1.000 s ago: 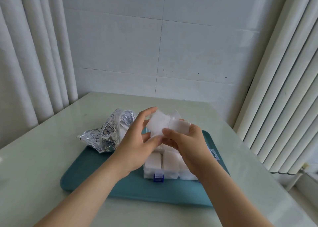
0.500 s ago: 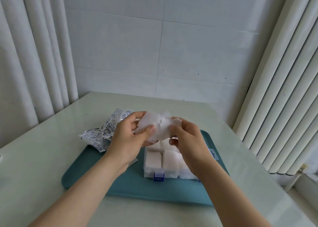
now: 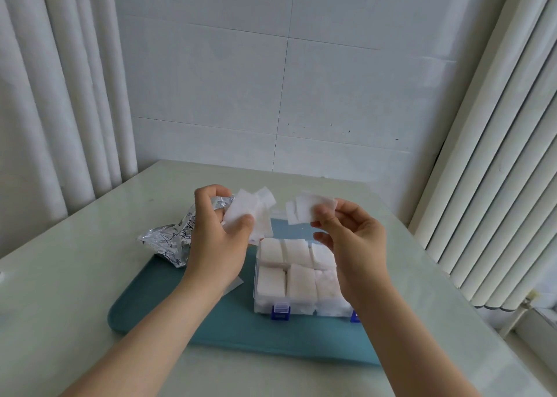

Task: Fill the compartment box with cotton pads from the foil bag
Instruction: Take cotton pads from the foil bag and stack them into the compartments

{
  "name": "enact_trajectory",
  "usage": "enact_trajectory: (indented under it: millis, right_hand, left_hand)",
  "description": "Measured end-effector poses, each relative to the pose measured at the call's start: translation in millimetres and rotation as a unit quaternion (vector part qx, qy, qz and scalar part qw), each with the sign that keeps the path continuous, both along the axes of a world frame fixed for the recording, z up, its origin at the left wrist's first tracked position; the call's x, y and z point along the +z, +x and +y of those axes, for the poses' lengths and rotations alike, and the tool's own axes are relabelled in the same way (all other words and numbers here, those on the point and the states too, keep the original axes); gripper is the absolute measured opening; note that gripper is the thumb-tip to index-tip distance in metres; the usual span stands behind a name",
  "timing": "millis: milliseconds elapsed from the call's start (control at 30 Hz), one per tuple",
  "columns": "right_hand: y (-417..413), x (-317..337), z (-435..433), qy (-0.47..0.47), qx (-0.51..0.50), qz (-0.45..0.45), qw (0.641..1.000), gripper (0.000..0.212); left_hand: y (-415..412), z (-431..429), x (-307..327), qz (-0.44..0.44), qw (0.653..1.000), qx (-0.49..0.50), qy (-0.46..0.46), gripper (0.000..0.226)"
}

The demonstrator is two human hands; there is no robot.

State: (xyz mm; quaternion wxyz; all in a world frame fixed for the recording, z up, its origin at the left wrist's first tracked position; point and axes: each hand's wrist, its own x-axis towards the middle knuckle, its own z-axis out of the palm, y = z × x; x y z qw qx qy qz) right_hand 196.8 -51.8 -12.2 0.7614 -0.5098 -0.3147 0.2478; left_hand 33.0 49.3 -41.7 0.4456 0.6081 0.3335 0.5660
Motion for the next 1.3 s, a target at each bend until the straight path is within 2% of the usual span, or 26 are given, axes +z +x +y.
enact_trajectory:
  millis: [133, 233, 400, 600, 767, 967, 1300]
  right_hand:
    - [-4, 2, -1, -0.003, 0.049, -0.019, 0.999, 0.014]
    - [-8, -1, -1, -0.016, 0.065, -0.043, 0.997, 0.016]
    - [-6, -2, 0, -0.02, 0.049, -0.044, 0.998, 0.018]
    - [-4, -5, 1, -0.03, 0.056, -0.069, 0.996, 0.018]
    - [3, -5, 3, -0.02, 0.034, -0.087, 0.995, 0.018]
    - [7, -6, 2, -0.029, 0.06, -0.163, 0.984, 0.013]
    - [8, -11, 3, -0.04, 0.051, -0.164, 0.984, 0.013]
  left_hand:
    - [2, 3, -2, 0.067, 0.996, -0.024, 0.043, 0.025]
    - [2, -5, 2, 0.054, 0.994, -0.095, 0.011, 0.035]
    - [3, -11, 9, 0.03, 0.985, -0.161, -0.058, 0.026]
    - [4, -9, 6, 0.027, 0.988, -0.148, -0.037, 0.017]
    - [4, -6, 4, 0.029, 0.987, -0.154, -0.042, 0.023]
    - [4, -4, 2, 0.029, 0.983, -0.175, -0.054, 0.021]
    - [3, -8, 5, 0.032, 0.97, -0.236, -0.055, 0.026]
